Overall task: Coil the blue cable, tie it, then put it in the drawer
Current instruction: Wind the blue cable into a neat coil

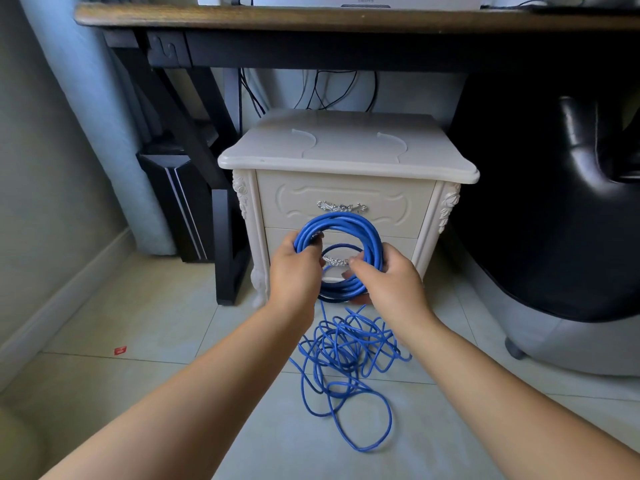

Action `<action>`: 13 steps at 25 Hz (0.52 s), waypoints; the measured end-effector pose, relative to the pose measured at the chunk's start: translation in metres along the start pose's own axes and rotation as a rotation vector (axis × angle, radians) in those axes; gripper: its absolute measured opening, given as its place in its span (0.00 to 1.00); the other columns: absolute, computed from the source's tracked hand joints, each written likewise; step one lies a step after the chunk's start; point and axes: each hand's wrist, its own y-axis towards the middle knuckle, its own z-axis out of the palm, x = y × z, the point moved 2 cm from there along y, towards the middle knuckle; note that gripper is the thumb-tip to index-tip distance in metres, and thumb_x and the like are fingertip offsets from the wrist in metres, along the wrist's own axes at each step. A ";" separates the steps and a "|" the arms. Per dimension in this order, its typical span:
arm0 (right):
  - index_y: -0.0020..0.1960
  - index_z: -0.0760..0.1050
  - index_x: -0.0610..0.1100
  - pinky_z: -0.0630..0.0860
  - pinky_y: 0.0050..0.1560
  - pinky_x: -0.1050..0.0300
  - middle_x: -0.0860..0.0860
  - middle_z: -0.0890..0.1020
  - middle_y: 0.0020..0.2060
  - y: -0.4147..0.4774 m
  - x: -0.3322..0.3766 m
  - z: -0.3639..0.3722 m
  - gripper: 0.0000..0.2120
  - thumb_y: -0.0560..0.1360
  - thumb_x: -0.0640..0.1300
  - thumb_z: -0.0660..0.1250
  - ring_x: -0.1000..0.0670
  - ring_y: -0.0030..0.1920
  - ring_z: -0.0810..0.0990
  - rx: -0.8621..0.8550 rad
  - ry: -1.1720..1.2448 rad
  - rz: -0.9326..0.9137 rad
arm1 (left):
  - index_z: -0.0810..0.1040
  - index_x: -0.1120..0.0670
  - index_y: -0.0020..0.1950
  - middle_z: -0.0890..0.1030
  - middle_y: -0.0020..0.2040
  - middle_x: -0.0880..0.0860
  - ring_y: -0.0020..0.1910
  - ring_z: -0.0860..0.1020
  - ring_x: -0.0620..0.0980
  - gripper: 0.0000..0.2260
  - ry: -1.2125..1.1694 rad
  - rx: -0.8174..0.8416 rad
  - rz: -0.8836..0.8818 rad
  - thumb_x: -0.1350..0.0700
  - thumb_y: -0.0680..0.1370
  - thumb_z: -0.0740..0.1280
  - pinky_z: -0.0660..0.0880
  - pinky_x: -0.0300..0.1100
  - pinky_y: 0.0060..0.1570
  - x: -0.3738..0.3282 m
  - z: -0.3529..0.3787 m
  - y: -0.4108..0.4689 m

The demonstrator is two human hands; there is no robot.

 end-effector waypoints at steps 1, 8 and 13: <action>0.45 0.74 0.45 0.83 0.44 0.45 0.50 0.85 0.35 0.001 -0.001 0.000 0.04 0.76 0.45 0.67 0.45 0.42 0.84 -0.005 0.004 0.000 | 0.77 0.52 0.47 0.73 0.34 0.48 0.35 0.71 0.46 0.05 0.044 -0.001 0.005 0.57 0.81 0.64 0.69 0.39 0.37 0.000 0.000 0.000; 0.45 0.71 0.49 0.73 0.38 0.52 0.49 0.80 0.35 0.009 0.011 -0.017 0.02 0.76 0.44 0.61 0.46 0.37 0.79 0.096 -0.543 -0.180 | 0.73 0.47 0.65 0.80 0.43 0.47 0.38 0.77 0.41 0.20 0.631 0.245 0.437 0.61 0.75 0.69 0.69 0.26 0.37 -0.011 -0.007 0.009; 0.44 0.71 0.49 0.72 0.35 0.55 0.50 0.77 0.32 0.006 0.017 -0.012 0.02 0.73 0.43 0.63 0.46 0.35 0.77 0.147 -0.714 -0.273 | 0.77 0.51 0.58 0.79 0.40 0.46 0.35 0.74 0.41 0.12 0.854 0.398 0.475 0.62 0.77 0.64 0.68 0.27 0.34 -0.008 -0.002 0.009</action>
